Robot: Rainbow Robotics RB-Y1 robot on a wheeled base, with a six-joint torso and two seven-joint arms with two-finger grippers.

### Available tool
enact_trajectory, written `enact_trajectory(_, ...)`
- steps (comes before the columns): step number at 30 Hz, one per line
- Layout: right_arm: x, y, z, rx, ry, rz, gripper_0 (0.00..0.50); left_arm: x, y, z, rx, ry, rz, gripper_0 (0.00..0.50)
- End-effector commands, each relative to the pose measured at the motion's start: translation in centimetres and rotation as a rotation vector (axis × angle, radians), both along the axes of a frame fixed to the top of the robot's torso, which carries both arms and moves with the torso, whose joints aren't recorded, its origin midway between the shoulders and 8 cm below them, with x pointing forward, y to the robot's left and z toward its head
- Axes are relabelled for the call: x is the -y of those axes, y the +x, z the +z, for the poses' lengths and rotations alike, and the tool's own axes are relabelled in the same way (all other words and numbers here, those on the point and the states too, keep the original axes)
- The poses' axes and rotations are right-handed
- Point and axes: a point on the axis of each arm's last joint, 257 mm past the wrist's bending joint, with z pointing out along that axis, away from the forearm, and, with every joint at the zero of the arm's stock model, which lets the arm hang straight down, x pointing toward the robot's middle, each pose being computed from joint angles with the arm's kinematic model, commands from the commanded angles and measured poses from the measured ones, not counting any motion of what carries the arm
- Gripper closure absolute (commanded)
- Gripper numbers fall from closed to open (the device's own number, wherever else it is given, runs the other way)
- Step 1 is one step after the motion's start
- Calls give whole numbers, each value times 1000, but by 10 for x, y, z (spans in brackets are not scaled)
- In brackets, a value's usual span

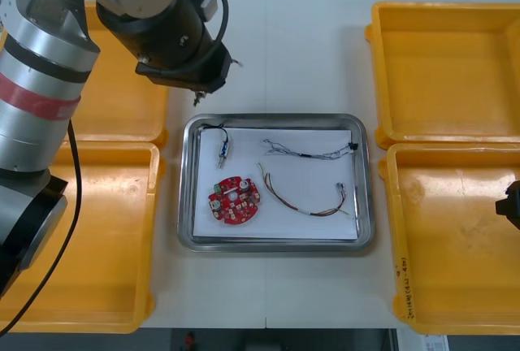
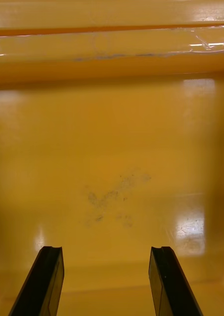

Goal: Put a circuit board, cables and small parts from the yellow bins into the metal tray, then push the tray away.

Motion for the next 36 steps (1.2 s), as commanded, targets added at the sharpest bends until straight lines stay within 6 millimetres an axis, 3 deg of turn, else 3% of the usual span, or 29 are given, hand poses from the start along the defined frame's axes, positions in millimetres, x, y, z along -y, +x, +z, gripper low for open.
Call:
enact_trajectory(1,4,-6,2,15,24,-60,0,16,-23,-30,-59,2,18,498)
enact_trajectory(14,5,-6,4,18,25,-66,0,51,-25,-72,-51,-3,-23,499)
enact_trajectory(20,6,-7,3,16,27,-70,0,66,-18,-92,-52,-30,-24,498)
enact_trajectory(36,8,-9,0,10,25,-80,0,71,-2,-123,-47,-43,-3,499)
